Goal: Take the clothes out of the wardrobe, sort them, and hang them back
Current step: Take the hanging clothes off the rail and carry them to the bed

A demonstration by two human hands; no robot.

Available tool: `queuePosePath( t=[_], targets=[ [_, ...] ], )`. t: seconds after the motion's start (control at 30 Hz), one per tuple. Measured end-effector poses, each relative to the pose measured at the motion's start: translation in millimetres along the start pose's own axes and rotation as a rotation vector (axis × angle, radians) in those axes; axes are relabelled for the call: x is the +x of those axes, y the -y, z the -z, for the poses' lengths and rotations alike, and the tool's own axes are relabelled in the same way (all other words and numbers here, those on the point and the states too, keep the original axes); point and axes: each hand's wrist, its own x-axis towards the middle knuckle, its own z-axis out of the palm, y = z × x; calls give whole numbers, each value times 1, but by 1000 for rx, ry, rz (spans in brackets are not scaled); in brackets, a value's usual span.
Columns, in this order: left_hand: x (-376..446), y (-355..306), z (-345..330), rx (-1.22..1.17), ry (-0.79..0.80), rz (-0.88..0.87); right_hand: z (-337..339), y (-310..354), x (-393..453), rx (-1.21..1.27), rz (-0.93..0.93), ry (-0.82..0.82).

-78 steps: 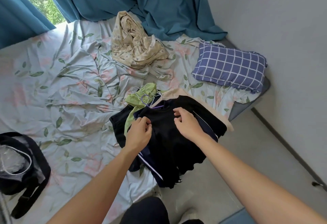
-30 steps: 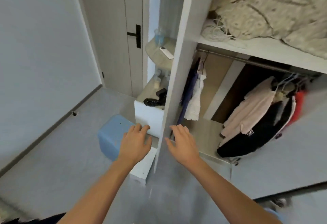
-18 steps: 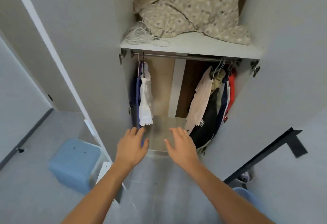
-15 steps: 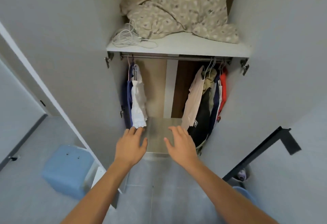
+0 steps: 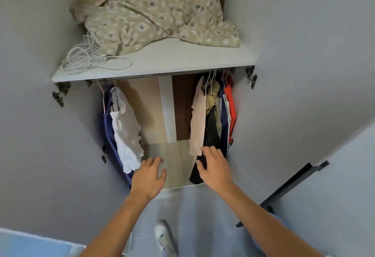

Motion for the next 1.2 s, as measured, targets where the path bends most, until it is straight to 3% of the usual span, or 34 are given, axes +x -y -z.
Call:
queuePosePath(
  t=[0.43, 0.73, 0.93, 1.2],
  targets=[
    [220, 5, -31, -57, 190, -148, -12, -37, 165, -42, -294, -48],
    [317, -70, -29, -129, 209, -314, -15, -66, 233, -50, -361, -32],
    [361, -126, -37, -183, 298, -253, -22, -89, 265, 0, -348, 109],
    [399, -154, -54, -160, 381, -113, -31, -114, 283, -3, -383, 148]
  ],
)
